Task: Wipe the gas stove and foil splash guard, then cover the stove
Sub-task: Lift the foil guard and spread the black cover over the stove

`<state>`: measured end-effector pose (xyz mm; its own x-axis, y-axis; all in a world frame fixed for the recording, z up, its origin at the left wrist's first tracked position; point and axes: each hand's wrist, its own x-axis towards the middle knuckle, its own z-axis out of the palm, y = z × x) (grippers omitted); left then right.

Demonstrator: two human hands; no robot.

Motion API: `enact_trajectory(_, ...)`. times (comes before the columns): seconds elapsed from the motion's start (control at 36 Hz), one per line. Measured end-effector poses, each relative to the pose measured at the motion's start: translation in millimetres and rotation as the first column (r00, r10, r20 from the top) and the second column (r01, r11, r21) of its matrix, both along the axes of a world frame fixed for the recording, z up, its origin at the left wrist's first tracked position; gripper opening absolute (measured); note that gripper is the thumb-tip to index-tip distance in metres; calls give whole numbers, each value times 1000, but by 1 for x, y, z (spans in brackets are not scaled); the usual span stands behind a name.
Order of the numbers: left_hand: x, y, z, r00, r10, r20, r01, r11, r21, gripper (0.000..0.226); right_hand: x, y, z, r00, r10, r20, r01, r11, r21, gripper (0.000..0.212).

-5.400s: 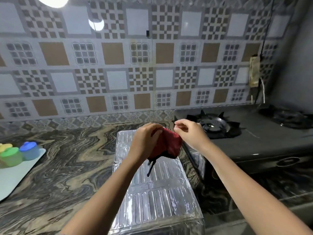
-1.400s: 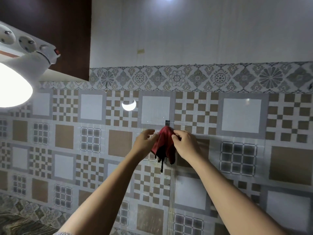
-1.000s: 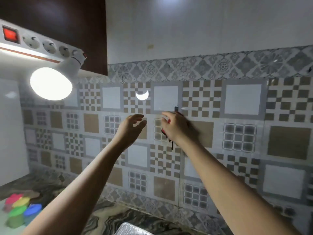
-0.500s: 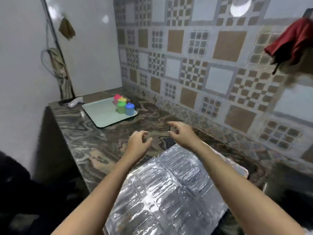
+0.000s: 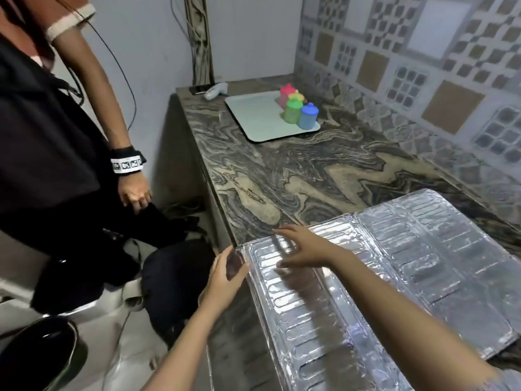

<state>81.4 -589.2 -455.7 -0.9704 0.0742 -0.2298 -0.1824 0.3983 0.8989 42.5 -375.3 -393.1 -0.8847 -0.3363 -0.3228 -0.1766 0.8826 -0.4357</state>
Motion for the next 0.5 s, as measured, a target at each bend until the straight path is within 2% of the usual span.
enact_trajectory(0.11,0,-7,-9,998,-60,-6,60,997,46,69,-7,-2,-3,993,97,-60,-87,984,154,92)
enact_trajectory(0.25,-2,-13,-14,993,-72,-96,76,996,39,66,-15,-7,-7,991,127,-38,-115,967,226,94)
enact_trajectory(0.39,-7,-16,-16,988,-81,-130,78,996,-33,67,-19,-7,-5,985,160,-62,-143,964,225,83)
enact_trajectory(0.5,-15,-16,-3,976,-61,-207,36,992,-122,71,-19,-5,10,986,129,-108,-113,983,144,70)
